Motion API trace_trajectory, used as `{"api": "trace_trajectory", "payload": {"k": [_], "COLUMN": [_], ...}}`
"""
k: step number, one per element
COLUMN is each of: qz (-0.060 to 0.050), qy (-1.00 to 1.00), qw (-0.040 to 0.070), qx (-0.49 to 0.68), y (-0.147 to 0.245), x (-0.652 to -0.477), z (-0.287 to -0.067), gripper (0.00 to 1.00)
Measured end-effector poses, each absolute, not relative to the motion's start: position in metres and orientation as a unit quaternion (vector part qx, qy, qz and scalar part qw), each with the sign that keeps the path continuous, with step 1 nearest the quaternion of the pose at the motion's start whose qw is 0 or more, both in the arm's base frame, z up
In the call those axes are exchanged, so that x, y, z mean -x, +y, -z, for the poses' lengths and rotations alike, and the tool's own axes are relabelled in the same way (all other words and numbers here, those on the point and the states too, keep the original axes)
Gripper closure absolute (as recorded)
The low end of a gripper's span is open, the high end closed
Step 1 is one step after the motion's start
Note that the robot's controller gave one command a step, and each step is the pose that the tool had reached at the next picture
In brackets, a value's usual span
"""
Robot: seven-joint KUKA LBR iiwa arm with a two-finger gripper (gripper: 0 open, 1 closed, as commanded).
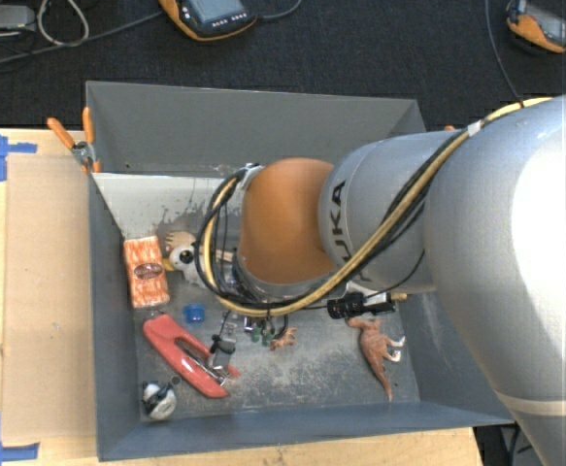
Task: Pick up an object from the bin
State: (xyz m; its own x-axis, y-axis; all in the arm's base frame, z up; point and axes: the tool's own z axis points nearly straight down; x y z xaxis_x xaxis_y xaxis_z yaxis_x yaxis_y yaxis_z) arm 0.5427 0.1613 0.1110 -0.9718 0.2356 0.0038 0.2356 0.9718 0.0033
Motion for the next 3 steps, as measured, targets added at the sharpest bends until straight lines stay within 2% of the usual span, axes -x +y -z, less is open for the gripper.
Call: {"api": "trace_trajectory", "payload": {"k": [1,2,3], "qz": [0.002,0.002,0.003], "qy": [-0.994,-0.999,-0.993], "qw": [-0.001,0.001,0.002], "qx": [0.108,0.039,0.115], "y": [0.16,0.164,0.161], "x": [-0.539,-0.552,-0.488], "z": [-0.101,-0.075,-0.073], "gripper": [0.0,0.0,1.0]}}
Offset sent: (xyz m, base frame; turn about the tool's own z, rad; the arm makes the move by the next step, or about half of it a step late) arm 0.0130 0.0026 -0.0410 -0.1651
